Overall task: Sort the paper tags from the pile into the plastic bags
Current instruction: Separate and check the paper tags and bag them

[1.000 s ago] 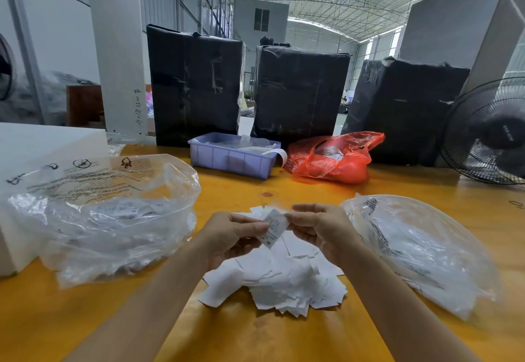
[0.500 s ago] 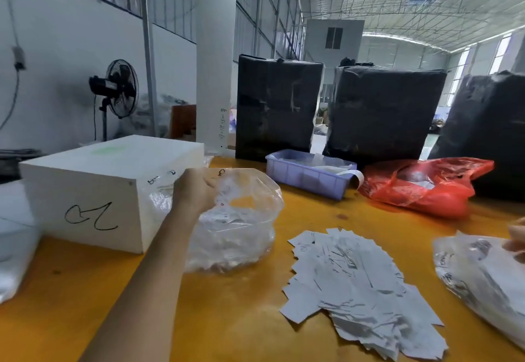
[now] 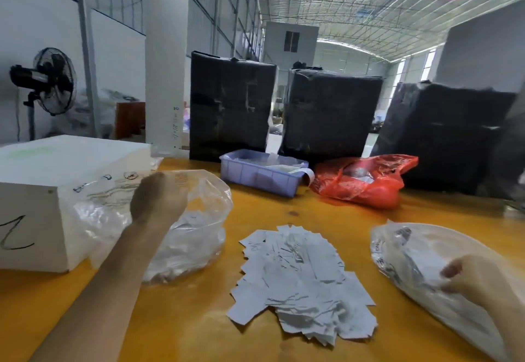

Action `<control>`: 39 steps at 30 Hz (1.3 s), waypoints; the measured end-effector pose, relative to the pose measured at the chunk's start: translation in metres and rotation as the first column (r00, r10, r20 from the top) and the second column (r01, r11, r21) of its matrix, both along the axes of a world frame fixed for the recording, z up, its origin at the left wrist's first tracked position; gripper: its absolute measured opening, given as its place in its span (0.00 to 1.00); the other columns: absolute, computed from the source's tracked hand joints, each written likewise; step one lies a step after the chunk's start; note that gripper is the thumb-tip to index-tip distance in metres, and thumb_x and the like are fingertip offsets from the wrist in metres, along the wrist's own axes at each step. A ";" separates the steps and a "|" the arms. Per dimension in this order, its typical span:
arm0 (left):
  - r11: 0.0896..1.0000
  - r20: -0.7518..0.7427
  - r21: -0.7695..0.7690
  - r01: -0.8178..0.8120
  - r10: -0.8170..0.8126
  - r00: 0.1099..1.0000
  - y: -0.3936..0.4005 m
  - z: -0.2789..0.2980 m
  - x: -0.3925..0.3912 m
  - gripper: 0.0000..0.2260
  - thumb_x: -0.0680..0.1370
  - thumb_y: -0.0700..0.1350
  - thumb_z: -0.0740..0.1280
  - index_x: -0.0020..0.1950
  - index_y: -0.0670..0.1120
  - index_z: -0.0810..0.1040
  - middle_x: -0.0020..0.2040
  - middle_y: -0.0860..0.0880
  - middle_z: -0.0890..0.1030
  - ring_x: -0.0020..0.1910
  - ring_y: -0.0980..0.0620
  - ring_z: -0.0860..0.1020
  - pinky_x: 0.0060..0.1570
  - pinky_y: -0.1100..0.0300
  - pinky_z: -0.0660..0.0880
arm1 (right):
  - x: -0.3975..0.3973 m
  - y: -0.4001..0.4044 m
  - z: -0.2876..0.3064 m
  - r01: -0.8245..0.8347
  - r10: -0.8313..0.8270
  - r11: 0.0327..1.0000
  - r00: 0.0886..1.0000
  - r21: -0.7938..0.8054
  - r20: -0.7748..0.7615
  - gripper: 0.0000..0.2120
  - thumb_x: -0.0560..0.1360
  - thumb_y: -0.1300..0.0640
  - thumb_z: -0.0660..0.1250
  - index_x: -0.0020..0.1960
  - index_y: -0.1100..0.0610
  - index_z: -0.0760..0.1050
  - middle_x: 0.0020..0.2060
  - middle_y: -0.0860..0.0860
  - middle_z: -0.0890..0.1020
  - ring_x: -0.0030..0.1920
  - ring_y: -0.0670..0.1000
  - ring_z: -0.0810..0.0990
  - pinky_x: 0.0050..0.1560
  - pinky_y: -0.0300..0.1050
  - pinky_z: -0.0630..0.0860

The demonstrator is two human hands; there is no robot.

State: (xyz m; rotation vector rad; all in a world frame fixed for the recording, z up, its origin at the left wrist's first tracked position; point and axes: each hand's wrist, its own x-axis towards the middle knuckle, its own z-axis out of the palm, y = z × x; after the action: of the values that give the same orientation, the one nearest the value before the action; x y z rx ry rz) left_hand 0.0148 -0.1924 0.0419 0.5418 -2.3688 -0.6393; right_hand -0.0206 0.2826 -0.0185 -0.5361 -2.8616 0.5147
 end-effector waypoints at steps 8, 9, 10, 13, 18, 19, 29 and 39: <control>0.918 -0.234 -0.169 0.358 -0.391 0.890 0.082 -0.006 0.001 0.10 0.73 0.35 0.69 0.53 0.36 0.82 0.44 0.37 0.83 0.40 0.39 0.80 0.44 0.47 0.77 | 0.004 0.004 0.021 0.022 -0.044 0.993 0.980 -0.115 -0.194 0.17 0.74 0.61 0.69 0.28 0.67 0.75 0.27 0.63 0.76 0.29 0.54 0.73 0.32 0.43 0.64; 0.899 -0.224 -0.160 0.407 -0.435 0.872 0.092 -0.009 0.003 0.09 0.72 0.34 0.70 0.52 0.36 0.82 0.42 0.38 0.83 0.38 0.41 0.80 0.43 0.49 0.77 | 0.004 0.005 0.024 0.012 -0.058 0.983 0.968 -0.184 -0.245 0.14 0.72 0.63 0.69 0.30 0.70 0.76 0.28 0.66 0.75 0.30 0.55 0.72 0.31 0.42 0.64; 0.879 -0.221 -0.141 0.455 -0.476 0.851 0.100 -0.013 0.003 0.08 0.72 0.35 0.70 0.51 0.37 0.83 0.42 0.40 0.84 0.38 0.43 0.80 0.43 0.51 0.76 | 0.005 0.005 0.027 -0.019 -0.062 0.966 0.951 -0.257 -0.303 0.12 0.72 0.65 0.68 0.31 0.70 0.76 0.28 0.64 0.74 0.29 0.54 0.72 0.31 0.40 0.64; 0.831 -0.195 0.008 0.557 -0.545 0.816 0.122 -0.027 0.002 0.06 0.73 0.38 0.71 0.50 0.41 0.84 0.42 0.46 0.83 0.36 0.53 0.78 0.40 0.59 0.73 | 0.009 -0.005 0.042 -0.200 -0.099 0.777 0.898 -0.597 -0.430 0.07 0.76 0.63 0.65 0.40 0.64 0.76 0.34 0.59 0.83 0.31 0.54 0.82 0.29 0.39 0.70; 0.450 -0.211 0.606 0.656 -0.704 0.678 0.149 -0.050 0.001 0.12 0.74 0.49 0.70 0.48 0.41 0.83 0.40 0.48 0.85 0.41 0.49 0.83 0.41 0.58 0.79 | 0.026 -0.061 0.074 -0.490 0.172 0.401 0.870 -0.774 -0.462 0.05 0.72 0.61 0.71 0.47 0.60 0.79 0.36 0.55 0.85 0.34 0.50 0.84 0.31 0.38 0.76; 0.345 -0.237 0.695 0.631 -0.719 0.654 0.154 -0.053 0.002 0.17 0.71 0.54 0.69 0.48 0.41 0.82 0.41 0.48 0.85 0.42 0.48 0.83 0.39 0.60 0.78 | 0.027 -0.078 0.074 -0.524 0.256 0.363 0.851 -0.770 -0.458 0.08 0.70 0.62 0.72 0.48 0.60 0.78 0.37 0.55 0.85 0.35 0.50 0.83 0.33 0.38 0.77; 0.220 -0.268 0.811 0.543 -0.684 0.678 0.147 -0.068 0.002 0.09 0.68 0.44 0.75 0.43 0.40 0.83 0.34 0.45 0.83 0.33 0.51 0.79 0.34 0.64 0.76 | 0.027 -0.173 0.026 -0.522 0.489 0.384 0.815 -0.762 -0.312 0.16 0.69 0.70 0.72 0.55 0.64 0.74 0.32 0.52 0.81 0.29 0.45 0.80 0.31 0.35 0.75; 0.122 -0.299 0.832 0.540 -0.723 0.623 0.139 -0.071 0.000 0.15 0.61 0.46 0.77 0.45 0.42 0.83 0.36 0.46 0.82 0.32 0.55 0.77 0.35 0.67 0.75 | 0.024 -0.170 0.019 -0.480 0.468 0.441 0.844 -0.758 -0.262 0.05 0.72 0.55 0.72 0.38 0.54 0.79 0.28 0.46 0.82 0.32 0.42 0.80 0.37 0.38 0.72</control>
State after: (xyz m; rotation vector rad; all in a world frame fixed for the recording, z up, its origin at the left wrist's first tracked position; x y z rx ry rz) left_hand 0.0144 -0.0530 -0.0289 -0.1605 -2.1470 -2.4428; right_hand 0.0030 0.1127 0.0007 0.2440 -2.5550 1.9622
